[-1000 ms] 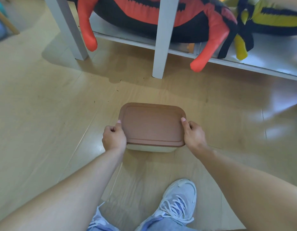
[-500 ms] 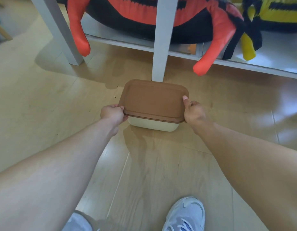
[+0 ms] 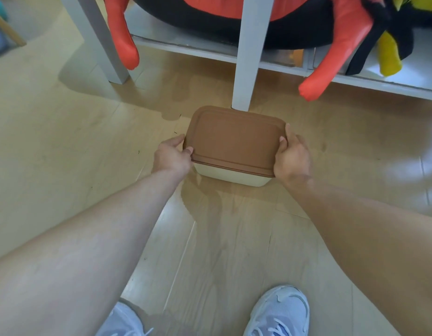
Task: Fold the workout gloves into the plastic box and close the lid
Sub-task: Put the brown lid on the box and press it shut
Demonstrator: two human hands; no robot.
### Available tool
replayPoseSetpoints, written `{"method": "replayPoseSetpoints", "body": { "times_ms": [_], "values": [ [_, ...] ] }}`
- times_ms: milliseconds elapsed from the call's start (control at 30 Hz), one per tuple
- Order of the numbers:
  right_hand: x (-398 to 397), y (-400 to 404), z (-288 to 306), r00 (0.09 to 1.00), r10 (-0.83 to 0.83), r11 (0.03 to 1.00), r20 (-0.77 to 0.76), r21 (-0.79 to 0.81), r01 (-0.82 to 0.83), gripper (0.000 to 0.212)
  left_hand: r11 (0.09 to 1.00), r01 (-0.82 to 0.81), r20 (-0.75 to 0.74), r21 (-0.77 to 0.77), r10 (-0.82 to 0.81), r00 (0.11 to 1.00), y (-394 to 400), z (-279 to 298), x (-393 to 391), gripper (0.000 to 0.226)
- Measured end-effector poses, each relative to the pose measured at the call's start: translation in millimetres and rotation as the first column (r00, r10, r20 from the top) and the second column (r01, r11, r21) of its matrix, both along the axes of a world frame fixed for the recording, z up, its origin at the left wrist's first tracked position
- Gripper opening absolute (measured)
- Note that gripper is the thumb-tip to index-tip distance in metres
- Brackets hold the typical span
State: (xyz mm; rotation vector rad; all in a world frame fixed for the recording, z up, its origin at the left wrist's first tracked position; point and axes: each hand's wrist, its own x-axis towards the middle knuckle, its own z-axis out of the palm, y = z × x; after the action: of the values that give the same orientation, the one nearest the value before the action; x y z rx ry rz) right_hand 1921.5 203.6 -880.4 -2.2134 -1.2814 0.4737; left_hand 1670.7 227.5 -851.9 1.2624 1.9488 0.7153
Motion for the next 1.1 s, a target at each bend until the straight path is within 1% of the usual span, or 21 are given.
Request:
{"method": "replayPoseSetpoints", "body": {
  "times_ms": [33,67,100,133,167,200,233,300,333,433,533,600,700,800,900,933,1000,1100],
  "values": [
    [1,1,-1,0.999,0.021,1.0,0.036,-0.01,-0.02,0.049,0.974,0.225,-0.283,0.026,-0.209,0.936,-5,-3,0,0.053],
    [2,2,0,0.998,0.03,0.999,0.06,-0.025,-0.029,0.049,0.906,0.422,-0.5,0.005,-0.364,0.786,-9,-8,1,0.061],
    [2,2,0,0.996,0.042,0.998,0.078,-0.039,-0.039,0.05,0.828,0.559,-0.611,-0.051,-0.469,0.638,-9,-13,1,0.066],
    [3,1,0,0.994,0.061,0.997,0.096,-0.046,-0.057,0.05,0.804,0.59,-0.593,-0.076,-0.512,0.621,-6,-14,4,0.065],
    [4,0,0,0.99,0.084,0.996,0.114,-0.042,-0.079,0.05,0.795,0.597,-0.564,-0.102,-0.541,0.624,-1,-11,8,0.062],
    [5,0,-1,0.987,0.095,0.995,0.129,-0.037,-0.091,0.05,0.78,0.613,-0.522,-0.123,-0.577,0.629,8,-10,12,0.065],
    [6,1,-1,0.986,0.096,0.995,0.14,-0.034,-0.092,0.051,0.754,0.64,-0.516,-0.147,-0.61,0.601,19,-8,17,0.072],
    [6,2,-2,0.979,0.115,0.993,0.17,-0.047,-0.108,0.051,0.722,0.661,-0.568,-0.206,-0.638,0.52,33,-9,26,0.089],
    [6,2,-2,0.972,0.134,0.99,0.19,-0.061,-0.125,0.051,0.725,0.65,-0.584,-0.227,-0.636,0.505,41,-9,29,0.095],
    [8,1,2,0.949,0.189,0.98,0.254,-0.11,-0.165,0.053,0.745,0.625,-0.604,-0.234,-0.615,0.507,51,-11,37,0.101],
    [9,4,6,0.891,0.322,0.945,0.321,-0.172,-0.279,0.056,0.76,0.617,-0.637,-0.204,-0.581,0.506,52,-13,38,0.104],
    [11,8,9,0.858,0.387,0.918,0.338,-0.232,-0.323,0.063,0.765,0.616,-0.638,-0.187,-0.571,0.516,51,-14,38,0.107],
    [12,13,13,0.825,0.433,0.897,0.365,-0.269,-0.351,0.071,0.779,0.604,-0.634,-0.165,-0.553,0.541,53,-14,38,0.11],
    [13,20,24,0.821,0.429,0.898,0.377,-0.275,-0.343,0.068,0.782,0.605,-0.637,-0.152,-0.545,0.545,55,-14,39,0.107],
    [12,24,39,0.839,0.398,0.906,0.372,-0.304,-0.295,0.059,0.771,0.616,-0.675,-0.164,-0.543,0.5,49,-16,39,0.103],
    [10,24,42,0.843,0.389,0.907,0.372,-0.316,-0.279,0.056,0.771,0.616,-0.679,-0.162,-0.54,0.498,47,-16,39,0.103],
    [9,23,46,0.851,0.377,0.908,0.365,-0.328,-0.261,0.053,0.779,0.61,-0.668,-0.146,-0.532,0.52,46,-15,39,0.105],
    [6,26,44,0.87,0.341,0.923,0.357,-0.303,-0.237,0.051,0.787,0.6,-0.658,-0.144,-0.529,0.536,50,-14,38,0.106]
  ]
}}
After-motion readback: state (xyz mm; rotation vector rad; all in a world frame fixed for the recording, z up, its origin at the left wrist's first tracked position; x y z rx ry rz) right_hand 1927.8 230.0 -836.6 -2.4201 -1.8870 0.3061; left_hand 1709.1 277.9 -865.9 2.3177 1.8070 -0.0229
